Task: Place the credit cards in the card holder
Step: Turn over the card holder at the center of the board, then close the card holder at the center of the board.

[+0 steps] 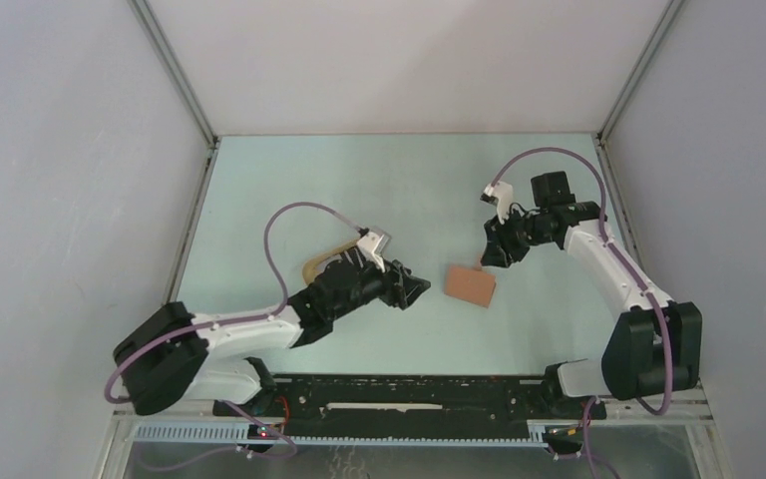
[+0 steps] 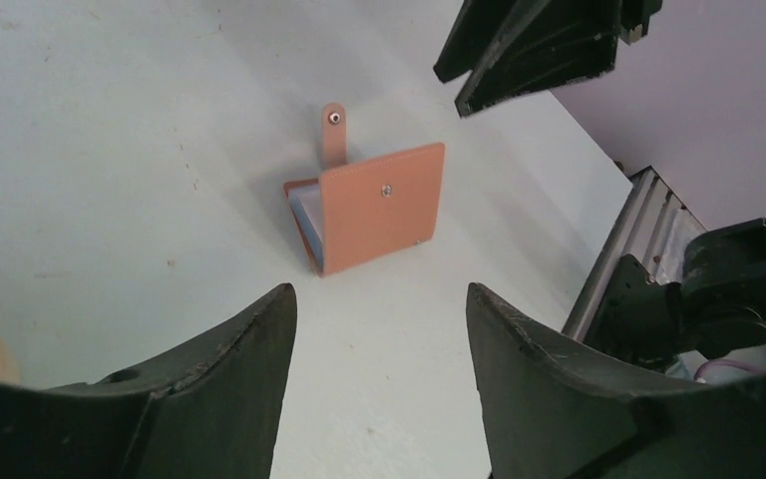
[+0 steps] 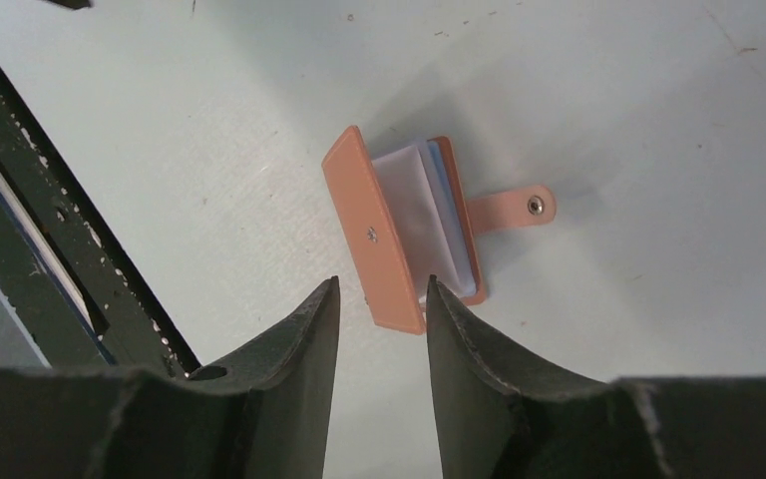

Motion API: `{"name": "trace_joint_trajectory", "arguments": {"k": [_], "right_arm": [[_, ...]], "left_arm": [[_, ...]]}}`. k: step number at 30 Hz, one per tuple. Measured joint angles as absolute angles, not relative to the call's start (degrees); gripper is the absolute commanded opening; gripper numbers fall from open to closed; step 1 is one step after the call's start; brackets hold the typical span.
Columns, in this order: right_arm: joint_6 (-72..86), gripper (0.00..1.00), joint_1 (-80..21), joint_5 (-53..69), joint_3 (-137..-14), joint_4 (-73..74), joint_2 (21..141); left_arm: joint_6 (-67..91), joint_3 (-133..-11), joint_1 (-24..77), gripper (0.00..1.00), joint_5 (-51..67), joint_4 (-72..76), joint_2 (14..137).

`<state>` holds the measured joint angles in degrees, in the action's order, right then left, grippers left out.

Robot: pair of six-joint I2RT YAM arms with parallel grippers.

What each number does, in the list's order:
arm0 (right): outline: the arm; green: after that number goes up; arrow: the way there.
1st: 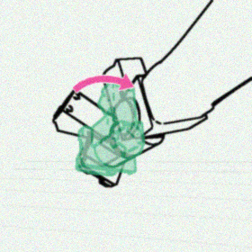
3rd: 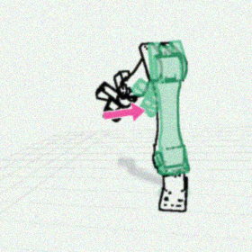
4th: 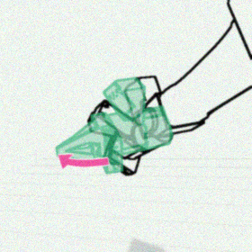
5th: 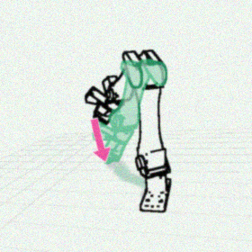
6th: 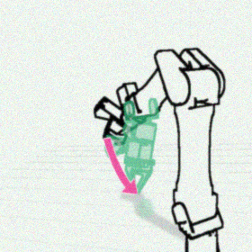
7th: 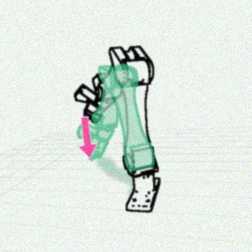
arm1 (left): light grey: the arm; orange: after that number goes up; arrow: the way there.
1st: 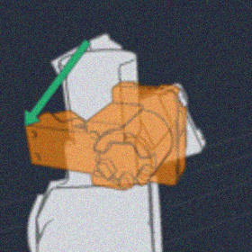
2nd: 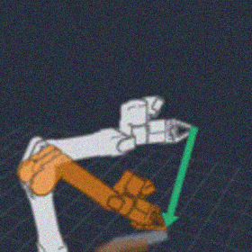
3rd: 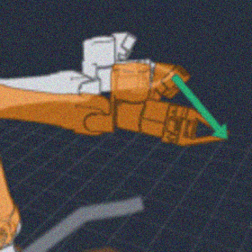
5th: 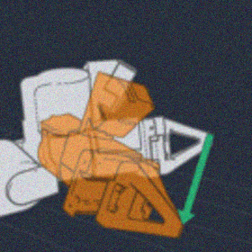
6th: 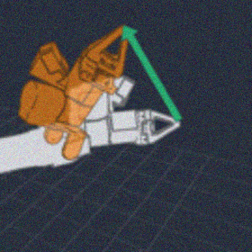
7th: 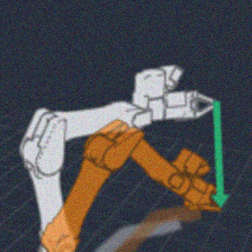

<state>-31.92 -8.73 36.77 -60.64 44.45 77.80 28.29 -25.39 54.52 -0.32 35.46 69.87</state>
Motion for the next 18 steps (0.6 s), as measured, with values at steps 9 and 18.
{"name": "trace_joint_trajectory", "arguments": {"k": [9, 18], "right_arm": [[-33.4, 0.27, -8.6, 35.6, -62.0, 45.6, 88.8], [-33.8, 0.07, -8.3, 30.8, -62.7, 45.9, 95.8]], "left_arm": [[28.6, -35.5, 49.6, 0.59, 7.2, 34.7, 84.1], [31.8, -44.8, 49.6, 0.43, 7.9, 29.7, 94.7]]}}
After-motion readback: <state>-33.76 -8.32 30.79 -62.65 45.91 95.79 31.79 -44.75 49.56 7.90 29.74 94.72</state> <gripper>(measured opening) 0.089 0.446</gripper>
